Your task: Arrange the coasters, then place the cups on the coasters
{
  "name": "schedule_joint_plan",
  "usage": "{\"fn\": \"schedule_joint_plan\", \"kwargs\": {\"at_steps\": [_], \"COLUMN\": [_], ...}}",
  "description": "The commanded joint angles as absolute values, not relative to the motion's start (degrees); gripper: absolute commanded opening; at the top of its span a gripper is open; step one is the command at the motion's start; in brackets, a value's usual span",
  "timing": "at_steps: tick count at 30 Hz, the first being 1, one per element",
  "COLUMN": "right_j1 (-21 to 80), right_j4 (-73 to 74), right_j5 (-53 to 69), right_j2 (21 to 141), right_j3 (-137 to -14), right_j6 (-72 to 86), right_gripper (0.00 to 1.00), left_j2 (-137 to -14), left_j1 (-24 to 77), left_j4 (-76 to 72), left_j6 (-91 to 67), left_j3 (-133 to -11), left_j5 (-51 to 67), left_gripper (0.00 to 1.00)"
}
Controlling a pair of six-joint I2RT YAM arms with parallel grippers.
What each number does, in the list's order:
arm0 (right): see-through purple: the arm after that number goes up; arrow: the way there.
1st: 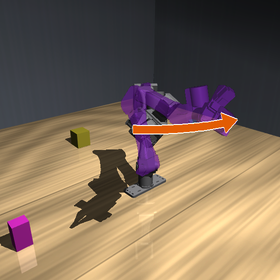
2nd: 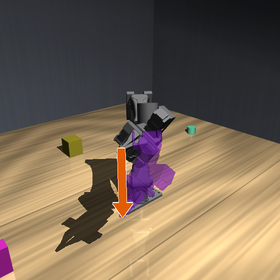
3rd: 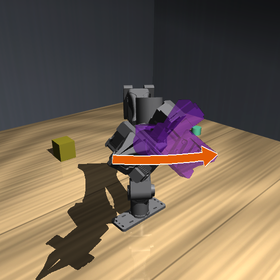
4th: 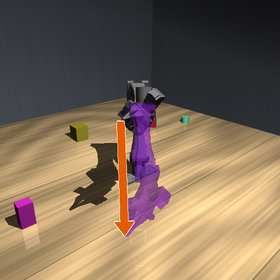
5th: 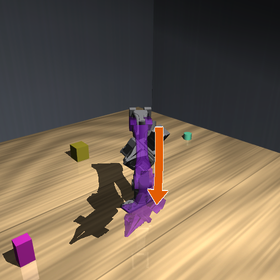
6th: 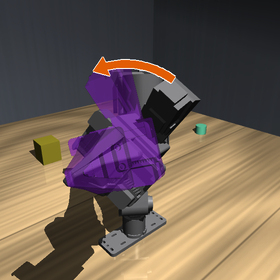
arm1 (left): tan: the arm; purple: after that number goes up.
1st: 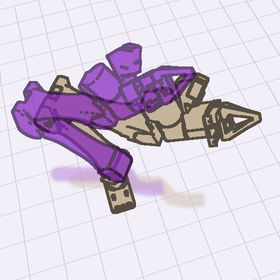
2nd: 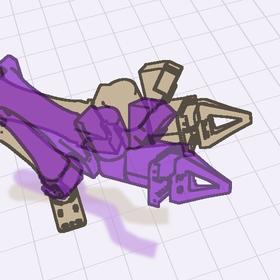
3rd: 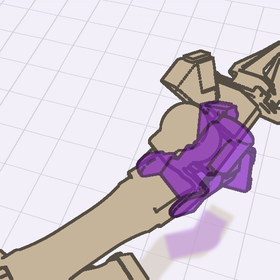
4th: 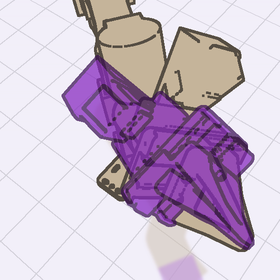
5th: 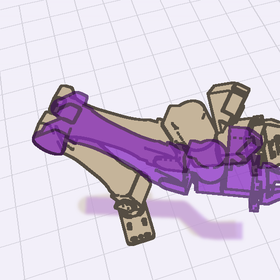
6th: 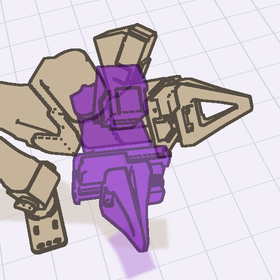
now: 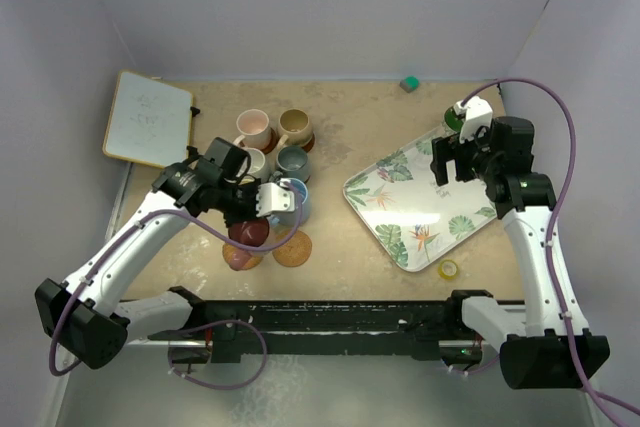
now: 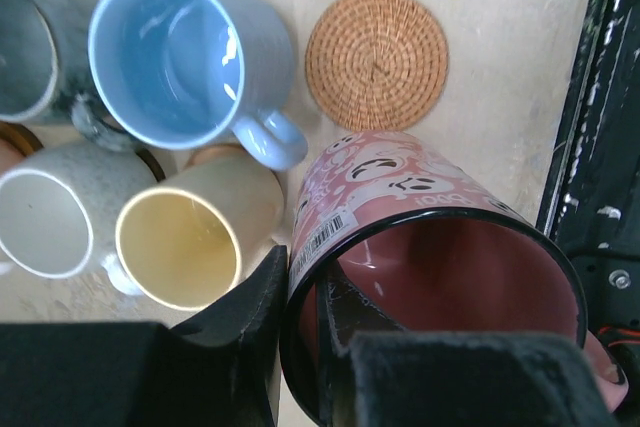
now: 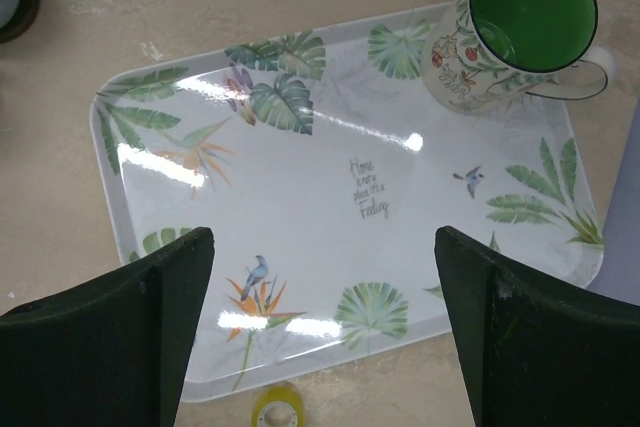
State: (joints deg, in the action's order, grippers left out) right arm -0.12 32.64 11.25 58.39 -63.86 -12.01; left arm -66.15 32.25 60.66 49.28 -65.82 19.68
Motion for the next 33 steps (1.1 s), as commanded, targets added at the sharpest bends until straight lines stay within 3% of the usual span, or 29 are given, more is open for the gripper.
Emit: {"fn": "schedule_joint_plan", "kwargs": {"at_steps": [1, 16, 33], "right_j1": [-0.4, -0.4, -0.4], "right_j4": [30.8, 30.9, 31.4], "right_j5": [13.5, 13.7, 14.0], "right_j2": [58.6, 58.8, 59.4], "right_j3": [-64.6, -63.7, -63.7], "right_j6": [-12.7, -13.3, -13.6], "right_gripper": [0.93, 0.93, 0.92], "left_j2": [-63.8, -71.0, -77.1], "left_j1": [27.2, 18.6, 17.7], "left_j4": [60.0, 58.4, 60.4], "left_j6": [56.9, 67.5, 69.9], "left_j3": [-64.1, -59.4, -60.2], "left_j5": [25.5, 26.0, 27.7], "left_gripper": [0.03, 0.03, 0.03]}}
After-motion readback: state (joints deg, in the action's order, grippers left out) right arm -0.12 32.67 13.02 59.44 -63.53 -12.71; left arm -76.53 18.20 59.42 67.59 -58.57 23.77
